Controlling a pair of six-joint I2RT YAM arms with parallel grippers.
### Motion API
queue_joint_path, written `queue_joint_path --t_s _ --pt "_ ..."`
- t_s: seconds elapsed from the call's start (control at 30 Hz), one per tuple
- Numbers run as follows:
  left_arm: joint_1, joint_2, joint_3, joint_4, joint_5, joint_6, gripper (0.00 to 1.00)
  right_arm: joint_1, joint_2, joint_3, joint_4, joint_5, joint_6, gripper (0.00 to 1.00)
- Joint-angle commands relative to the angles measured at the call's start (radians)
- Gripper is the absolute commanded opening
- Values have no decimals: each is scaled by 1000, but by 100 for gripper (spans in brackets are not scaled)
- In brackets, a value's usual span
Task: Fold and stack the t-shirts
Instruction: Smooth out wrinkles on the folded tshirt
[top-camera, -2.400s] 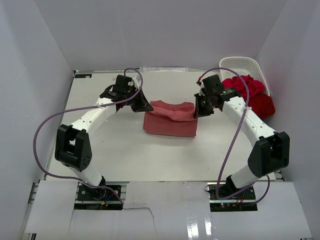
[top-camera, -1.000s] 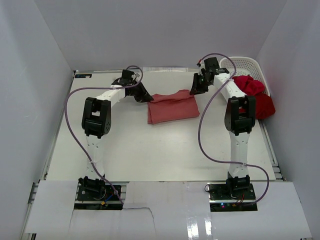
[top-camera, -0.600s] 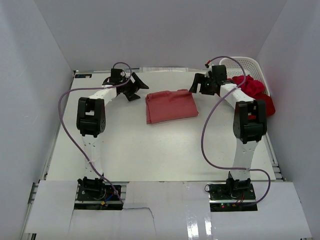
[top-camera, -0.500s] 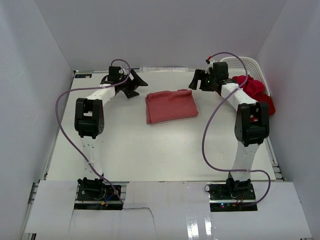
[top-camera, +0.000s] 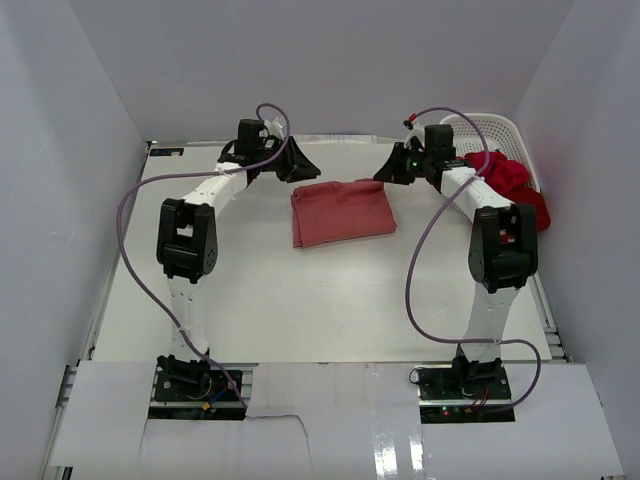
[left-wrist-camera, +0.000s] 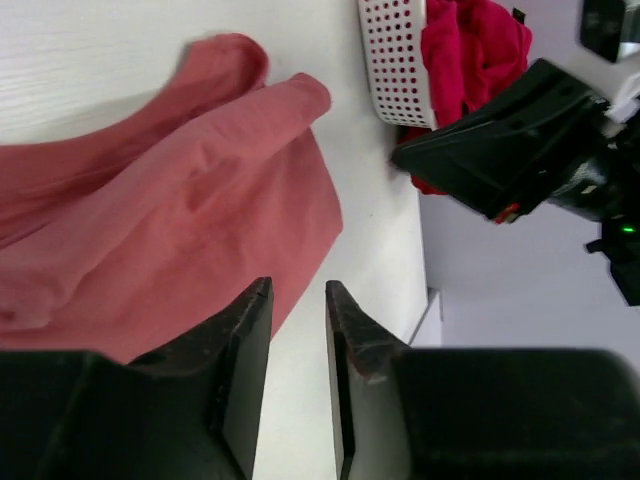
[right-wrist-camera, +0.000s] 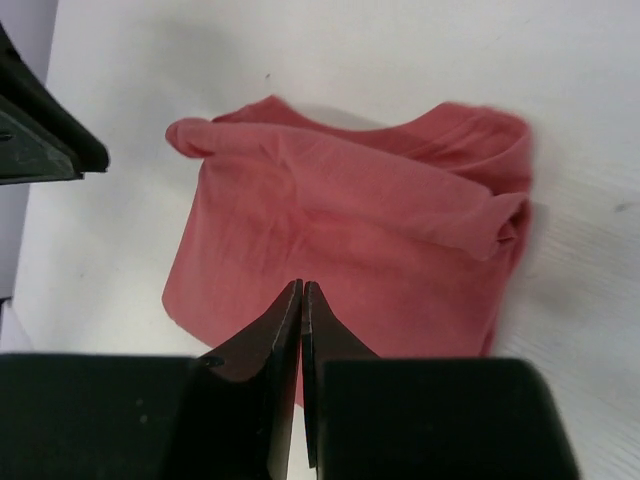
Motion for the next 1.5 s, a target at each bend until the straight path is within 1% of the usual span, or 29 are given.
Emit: queue_joint_path --t_s 0.0,0.03,0.07,0.13,0.2,0.27,0.37,0.43,0.53,0.7,0.77,0.97,1.07,1.1,1.17,1.2,1.27,1.3,1.33,1.4,1.47 --pt "-42 53 103 -9 122 44 31 17 72 38 -42 -186 55 8" --pt "-55 76 119 -9 121 49 29 28 88 43 -45 -200 59 8" --pt "-60 89 149 -9 118 49 18 29 102 43 -43 -218 71 8" --pt "-68 119 180 -9 131 43 9 37 139 44 -33 -258 85 8" --pt "-74 165 231 -9 161 36 3 39 165 37 -14 -289 100 8" --pt "-88 207 261 -10 185 38 0 43 179 18 -4 -314 103 8" --pt "-103 262 309 -7 236 29 0 45 205 -18 38 -360 121 8" --pt "-114 291 338 -7 273 23 0 46 215 -32 30 -354 118 8" --pt "-125 336 360 -9 291 24 0 49 222 -69 18 -347 106 8" --pt "-140 388 377 -4 302 36 0 59 188 -164 49 -334 106 8" --pt "-148 405 378 2 299 44 0 63 173 -196 87 -334 124 8" --pt "-155 454 384 71 285 19 0 86 175 -258 78 -272 123 8" --pt "-157 466 400 85 238 36 0 100 182 -276 82 -266 118 8" --pt "-155 466 401 83 189 45 0 106 180 -281 81 -259 114 8" --pt "-154 462 403 80 138 82 0 114 169 -287 69 -245 105 8" --pt "-149 449 392 70 75 94 0 120 163 -288 66 -236 95 8" --pt "-140 417 343 102 11 107 0 125 147 -299 61 -235 94 8" --pt "-125 382 282 161 -34 104 0 128 139 -304 59 -229 89 8" --pt "-114 368 257 190 -54 99 0 129 133 -308 50 -222 85 8" --pt "-83 357 249 218 -95 85 0 132 114 -321 46 -212 79 8" --pt "-62 368 281 212 -109 85 0 134 102 -330 43 -209 77 8"
